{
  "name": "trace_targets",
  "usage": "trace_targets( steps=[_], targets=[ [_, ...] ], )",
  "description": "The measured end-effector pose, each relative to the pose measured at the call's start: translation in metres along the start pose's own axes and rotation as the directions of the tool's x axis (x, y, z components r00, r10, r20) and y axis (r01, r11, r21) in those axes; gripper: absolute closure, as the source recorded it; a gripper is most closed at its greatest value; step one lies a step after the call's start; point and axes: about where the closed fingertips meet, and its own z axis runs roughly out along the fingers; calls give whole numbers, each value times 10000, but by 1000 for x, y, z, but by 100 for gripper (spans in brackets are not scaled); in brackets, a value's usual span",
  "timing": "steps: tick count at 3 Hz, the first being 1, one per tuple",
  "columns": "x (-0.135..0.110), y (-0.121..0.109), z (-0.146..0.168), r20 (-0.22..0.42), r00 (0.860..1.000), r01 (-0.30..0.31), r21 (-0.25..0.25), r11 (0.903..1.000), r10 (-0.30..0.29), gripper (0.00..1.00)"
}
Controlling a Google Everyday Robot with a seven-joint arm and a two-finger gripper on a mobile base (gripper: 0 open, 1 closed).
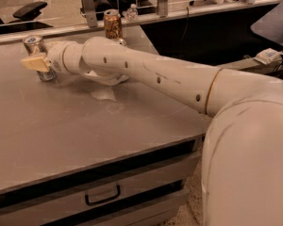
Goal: Knock redbull can over
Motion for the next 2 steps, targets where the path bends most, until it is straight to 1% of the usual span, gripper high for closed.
trace_targets(
  steps=[1, 2],
  targets=[
    [-4, 3, 7, 166, 9998, 90, -197, 9998, -87, 62],
    [-10, 3, 4, 330, 9993, 185, -276, 9994, -176, 85]
  ],
)
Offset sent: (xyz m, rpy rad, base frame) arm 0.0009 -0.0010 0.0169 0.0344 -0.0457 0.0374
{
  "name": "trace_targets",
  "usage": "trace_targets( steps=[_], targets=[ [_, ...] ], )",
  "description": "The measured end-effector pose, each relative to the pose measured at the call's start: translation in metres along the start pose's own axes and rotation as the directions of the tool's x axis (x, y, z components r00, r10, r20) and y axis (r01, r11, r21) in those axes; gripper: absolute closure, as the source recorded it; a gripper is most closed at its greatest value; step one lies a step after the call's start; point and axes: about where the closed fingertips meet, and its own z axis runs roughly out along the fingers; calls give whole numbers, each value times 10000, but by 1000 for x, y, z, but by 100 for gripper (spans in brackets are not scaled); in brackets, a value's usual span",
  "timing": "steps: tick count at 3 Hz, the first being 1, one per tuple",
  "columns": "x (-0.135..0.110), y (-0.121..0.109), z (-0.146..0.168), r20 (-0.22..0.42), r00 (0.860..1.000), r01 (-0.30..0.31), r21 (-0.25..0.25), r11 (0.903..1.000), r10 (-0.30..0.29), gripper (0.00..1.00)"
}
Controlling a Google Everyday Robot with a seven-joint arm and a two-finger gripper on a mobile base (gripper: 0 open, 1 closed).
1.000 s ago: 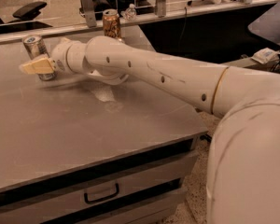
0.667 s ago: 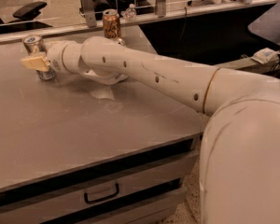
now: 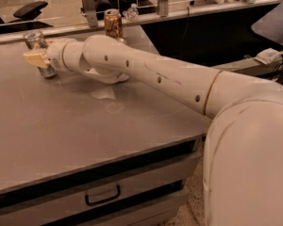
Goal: Knock redbull can over
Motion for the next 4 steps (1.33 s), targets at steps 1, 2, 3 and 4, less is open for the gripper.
trace_targets(
  steps=[1, 2, 3, 4],
  targets=[
    [-20, 0, -24, 431, 9978, 518, -192, 9985, -509, 100],
    [-35, 6, -54, 617, 9911, 1216, -615, 9907, -1179, 100],
    [-66, 23, -85, 560, 9646, 2629, -1259, 9566, -2577, 100],
    [-105, 47, -133, 407, 8830, 4627, -2425, 8527, -4676, 100]
  ],
)
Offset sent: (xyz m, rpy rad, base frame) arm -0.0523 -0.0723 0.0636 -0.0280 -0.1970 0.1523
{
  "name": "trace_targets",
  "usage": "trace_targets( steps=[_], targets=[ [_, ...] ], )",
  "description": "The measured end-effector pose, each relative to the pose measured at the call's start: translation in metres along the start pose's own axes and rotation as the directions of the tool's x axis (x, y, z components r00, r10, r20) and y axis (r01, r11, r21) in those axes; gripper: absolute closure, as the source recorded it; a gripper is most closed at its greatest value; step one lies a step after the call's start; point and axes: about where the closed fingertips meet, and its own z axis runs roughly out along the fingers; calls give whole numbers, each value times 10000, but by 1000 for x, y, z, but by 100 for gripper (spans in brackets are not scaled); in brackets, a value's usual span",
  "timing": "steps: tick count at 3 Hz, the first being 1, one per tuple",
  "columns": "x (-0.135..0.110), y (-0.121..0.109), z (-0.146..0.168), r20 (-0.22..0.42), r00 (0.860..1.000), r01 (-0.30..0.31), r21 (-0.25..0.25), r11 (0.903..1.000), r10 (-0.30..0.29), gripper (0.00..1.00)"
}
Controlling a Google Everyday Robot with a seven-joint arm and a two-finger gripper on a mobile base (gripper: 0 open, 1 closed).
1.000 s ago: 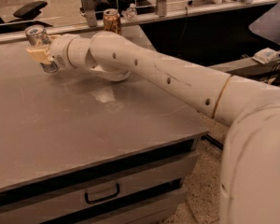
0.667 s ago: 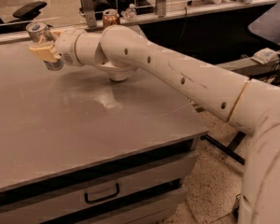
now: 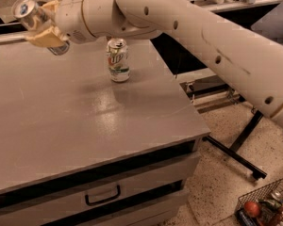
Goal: Knock redbull can over
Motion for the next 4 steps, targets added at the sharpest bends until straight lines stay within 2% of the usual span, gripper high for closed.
trace_targets(
  steps=[1, 2, 3, 4],
  targets=[
    [-7, 31, -25, -271, 9952, 897, -1243, 9882, -937, 100],
    [6, 59, -41, -203, 9902, 1280, -2625, 9564, -1381, 100],
    [9, 88, -49, -103, 9899, 1271, -3788, 9167, -1415, 100],
    [7, 90, -46, -85, 9865, 1471, -3909, 9086, -1633, 100]
  ],
)
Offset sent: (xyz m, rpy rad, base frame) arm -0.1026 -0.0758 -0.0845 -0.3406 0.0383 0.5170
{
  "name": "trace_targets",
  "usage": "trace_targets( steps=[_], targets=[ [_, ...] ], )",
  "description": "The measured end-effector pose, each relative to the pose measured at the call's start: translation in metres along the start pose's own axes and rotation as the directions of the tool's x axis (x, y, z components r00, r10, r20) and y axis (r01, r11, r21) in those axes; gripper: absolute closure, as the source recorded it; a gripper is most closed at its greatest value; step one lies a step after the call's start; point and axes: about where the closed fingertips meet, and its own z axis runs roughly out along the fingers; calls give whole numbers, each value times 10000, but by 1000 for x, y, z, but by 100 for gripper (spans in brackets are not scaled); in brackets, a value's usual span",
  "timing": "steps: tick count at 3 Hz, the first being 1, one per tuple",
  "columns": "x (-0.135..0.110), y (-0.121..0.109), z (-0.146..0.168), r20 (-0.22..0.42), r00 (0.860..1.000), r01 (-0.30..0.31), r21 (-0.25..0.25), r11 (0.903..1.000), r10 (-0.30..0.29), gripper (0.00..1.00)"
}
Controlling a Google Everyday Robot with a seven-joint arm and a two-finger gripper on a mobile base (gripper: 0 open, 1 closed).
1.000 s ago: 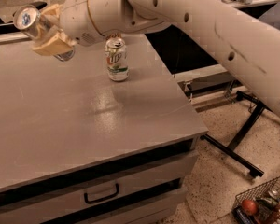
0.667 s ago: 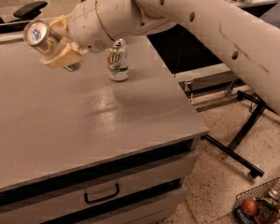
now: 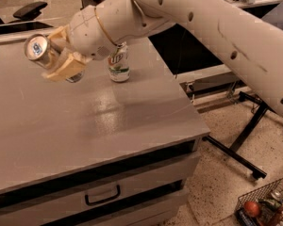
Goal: Knock redbull can over
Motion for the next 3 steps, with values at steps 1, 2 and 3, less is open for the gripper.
trace_targets(
  steps=[1, 2, 3],
  targets=[
    [-19, 15, 26, -791, 9829, 1522, -1565, 9759, -1660, 100],
    [-18, 29, 53, -1617, 9402, 2451, -2903, 9250, -2998, 100],
    [-1, 51, 74, -2255, 9101, 2506, -3686, 8952, -3476, 100]
  ],
)
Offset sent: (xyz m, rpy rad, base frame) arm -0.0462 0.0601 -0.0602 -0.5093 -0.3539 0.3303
